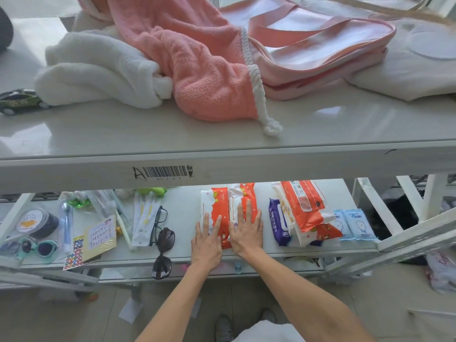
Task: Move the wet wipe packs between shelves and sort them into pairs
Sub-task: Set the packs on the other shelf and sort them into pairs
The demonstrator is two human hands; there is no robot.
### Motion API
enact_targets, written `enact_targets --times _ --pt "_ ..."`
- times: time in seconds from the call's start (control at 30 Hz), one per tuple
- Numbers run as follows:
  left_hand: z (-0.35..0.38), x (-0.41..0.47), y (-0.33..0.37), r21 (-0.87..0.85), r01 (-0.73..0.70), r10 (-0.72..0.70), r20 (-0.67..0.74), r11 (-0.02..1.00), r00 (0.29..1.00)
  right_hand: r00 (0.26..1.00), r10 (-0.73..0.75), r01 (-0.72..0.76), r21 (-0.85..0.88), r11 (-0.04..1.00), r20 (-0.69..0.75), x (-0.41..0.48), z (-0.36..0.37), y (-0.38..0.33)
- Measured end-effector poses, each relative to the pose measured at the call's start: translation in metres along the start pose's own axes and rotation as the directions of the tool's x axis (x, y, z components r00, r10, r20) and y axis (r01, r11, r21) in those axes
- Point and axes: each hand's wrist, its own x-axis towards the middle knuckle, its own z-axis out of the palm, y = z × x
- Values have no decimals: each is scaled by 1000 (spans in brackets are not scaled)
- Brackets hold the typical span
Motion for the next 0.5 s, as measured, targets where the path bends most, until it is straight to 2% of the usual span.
enact_targets --times 0.2,0.27,0.33,0.4,0.47,0.5 --pt "-8 -3 -18 -94 -9 7 -22 996 1000 988 -87 92 -33 995 125 -6 -7 -13" --pt "-10 -3 -20 -59 -1 -1 -43 998 999 979 -100 113 -63 992 179 -3 -20 -15" --pt "-14 -3 -16 -17 1 -3 -97 1000 995 975 -141 158 -88 984 171 -2 -39 -15" --pt "-18 -1 -3 -36 -37 31 -141 999 989 983 -178 180 -39 983 34 1 -64 -10" --pt "-18 2 13 -69 -64 54 -142 996 988 968 -142 148 15 989 -206 -1 -100 6" --pt "-17 3 20 -90 -35 23 -129 995 991 938 -89 101 18 995 -335 -1 -117 20"
